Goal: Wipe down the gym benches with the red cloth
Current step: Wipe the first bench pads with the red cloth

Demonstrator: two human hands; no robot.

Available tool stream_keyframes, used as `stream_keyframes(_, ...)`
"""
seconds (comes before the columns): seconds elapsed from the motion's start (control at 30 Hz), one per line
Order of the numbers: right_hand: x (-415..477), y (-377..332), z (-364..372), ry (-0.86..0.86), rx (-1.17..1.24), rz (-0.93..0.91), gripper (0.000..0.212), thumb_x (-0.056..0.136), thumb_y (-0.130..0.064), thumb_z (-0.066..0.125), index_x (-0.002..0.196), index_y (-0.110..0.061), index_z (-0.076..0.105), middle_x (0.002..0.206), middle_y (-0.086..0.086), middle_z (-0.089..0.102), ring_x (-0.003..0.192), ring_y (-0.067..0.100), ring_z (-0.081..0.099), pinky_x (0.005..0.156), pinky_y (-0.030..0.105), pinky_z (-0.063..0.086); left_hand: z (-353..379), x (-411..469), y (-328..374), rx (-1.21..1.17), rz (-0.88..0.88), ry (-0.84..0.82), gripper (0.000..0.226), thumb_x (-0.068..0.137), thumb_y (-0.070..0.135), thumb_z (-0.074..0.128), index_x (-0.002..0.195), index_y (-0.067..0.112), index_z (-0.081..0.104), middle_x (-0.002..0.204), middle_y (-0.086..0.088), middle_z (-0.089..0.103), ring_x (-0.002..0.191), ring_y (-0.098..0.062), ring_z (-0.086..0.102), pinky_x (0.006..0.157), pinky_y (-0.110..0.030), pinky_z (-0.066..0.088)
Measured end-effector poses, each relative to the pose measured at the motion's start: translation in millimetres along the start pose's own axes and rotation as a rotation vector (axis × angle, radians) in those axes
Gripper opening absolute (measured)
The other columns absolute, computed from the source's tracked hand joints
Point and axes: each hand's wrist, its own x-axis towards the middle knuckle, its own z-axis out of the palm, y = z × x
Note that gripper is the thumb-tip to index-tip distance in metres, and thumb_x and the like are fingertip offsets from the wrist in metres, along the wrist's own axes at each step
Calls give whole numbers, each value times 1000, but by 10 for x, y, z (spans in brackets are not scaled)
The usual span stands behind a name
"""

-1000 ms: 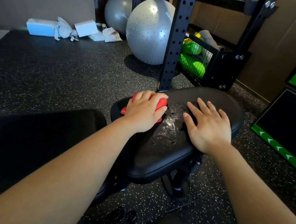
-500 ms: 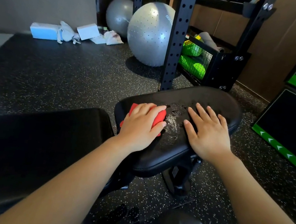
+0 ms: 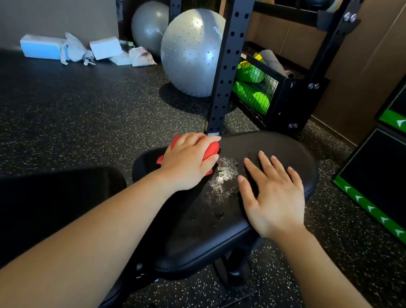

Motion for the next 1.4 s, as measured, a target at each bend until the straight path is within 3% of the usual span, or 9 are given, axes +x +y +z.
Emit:
stream_keyframes(0.3, 22, 14, 3, 7, -2, -7, 73, 84, -62, 3, 145, -39, 35, 157, -5, 22, 146, 14, 13, 115, 35, 4, 97, 554, -5, 5, -70, -41, 44, 96, 48, 35, 139, 40, 31, 144, 0, 38, 130, -29, 33, 106, -48, 32)
stream_keyframes(0.57, -32, 0, -4, -10, -12, -10, 78, 82, -63, -4, 147, -37, 31, 158, -4, 19, 146, 15, 10, 116, 37, 3, 43, 1, 94, -13, 27, 31, 44, 98, 41, 37, 141, 38, 31, 143, 2, 37, 132, -24, 27, 110, -44, 25)
stream_keyframes(0.77, -12, 34, -61, -80, 24, -27, 62, 94, -58, 10, 148, -35, 29, 159, -5, 16, 147, 15, 7, 116, 36, 2, 22, -425, 165, 8, 78, 7, 46, 98, 43, 36, 142, 38, 28, 143, 6, 33, 133, -18, 25, 109, -43, 25)
stream_keyframes(0.87, 133, 203, -115, -72, 39, 9, 54, 98, -53, 21, 147, -31, 33, 158, -2, 20, 146, 16, 10, 116, 35, 6, 7, -277, 193, 1, 51, -28, 44, 98, 44, 34, 141, 39, 28, 145, 6, 31, 135, -18, 22, 111, -46, 23)
stream_keyframes(1.07, 193, 285, -11, 32, -9, 43, 71, 87, -58, 5, 144, -33, 38, 156, -1, 27, 145, 20, 17, 115, 36, 11, 108, 139, 282, 12, 55, -27, 43, 98, 45, 33, 140, 39, 28, 146, 7, 30, 136, -19, 20, 111, -45, 21)
stream_keyframes(1.4, 207, 296, -17, 34, 16, 54, 65, 88, -56, 10, 144, -37, 36, 157, -5, 23, 146, 16, 13, 114, 31, 7, 176, 610, 375, 17, 25, -64, 44, 98, 48, 32, 140, 39, 28, 146, 3, 33, 134, -26, 26, 107, -49, 28)
